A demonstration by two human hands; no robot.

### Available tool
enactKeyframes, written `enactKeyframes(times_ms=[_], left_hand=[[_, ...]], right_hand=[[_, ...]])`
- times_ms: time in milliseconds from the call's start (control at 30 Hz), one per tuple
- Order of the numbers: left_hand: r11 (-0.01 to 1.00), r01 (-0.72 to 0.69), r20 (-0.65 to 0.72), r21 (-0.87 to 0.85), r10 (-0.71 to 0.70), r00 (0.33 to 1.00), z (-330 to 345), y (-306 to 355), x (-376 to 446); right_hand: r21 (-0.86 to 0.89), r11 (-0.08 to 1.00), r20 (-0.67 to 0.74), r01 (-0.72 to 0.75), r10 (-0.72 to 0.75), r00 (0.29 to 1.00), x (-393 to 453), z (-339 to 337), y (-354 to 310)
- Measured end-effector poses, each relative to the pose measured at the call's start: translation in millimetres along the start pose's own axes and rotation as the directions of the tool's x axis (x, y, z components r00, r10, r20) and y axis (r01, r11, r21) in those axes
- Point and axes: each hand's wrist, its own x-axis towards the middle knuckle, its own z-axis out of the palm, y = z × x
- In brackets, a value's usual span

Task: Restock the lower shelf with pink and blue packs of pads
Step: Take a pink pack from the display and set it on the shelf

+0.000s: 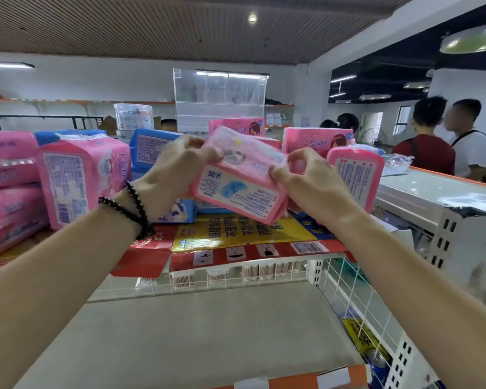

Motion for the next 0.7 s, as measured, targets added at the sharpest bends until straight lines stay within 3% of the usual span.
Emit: enactKeyframes(times_ms=[100, 267, 400, 567, 700], left_hand=[[0.992, -0.124, 0.017, -0.025, 0.125, 0.992, -7, -11, -1], [0.944, -0.330, 0.106, -0.011, 0.329, 0.938, -17, -25, -3], [0.917, -0.381, 0.150, -0.117, 0.395, 0.906, -20, -27, -2], [0.891, -0.431, 0.176, -0.140, 0.451, 0.875, -20, -25, 1], [0.917, -0.361, 0.096, -0.172, 0.380, 0.920, -18, -27, 3]], right_hand=[[-0.035, 0.999, 0.026, 0.021, -0.020, 0.999, 8, -4, 4], [0.146, 0.989, 0.320, 0.000, -0.047, 0.946, 20, -9, 0], [0.175, 0.984, 0.460, 0.000, -0.082, 0.884, 22, -7, -2], [0.338, 0.941, 0.424, 0.004, -0.156, 0.892, 18, -2, 1], [0.446, 0.895, 0.323, 0.022, -0.184, 0.928, 17, 3, 5]])
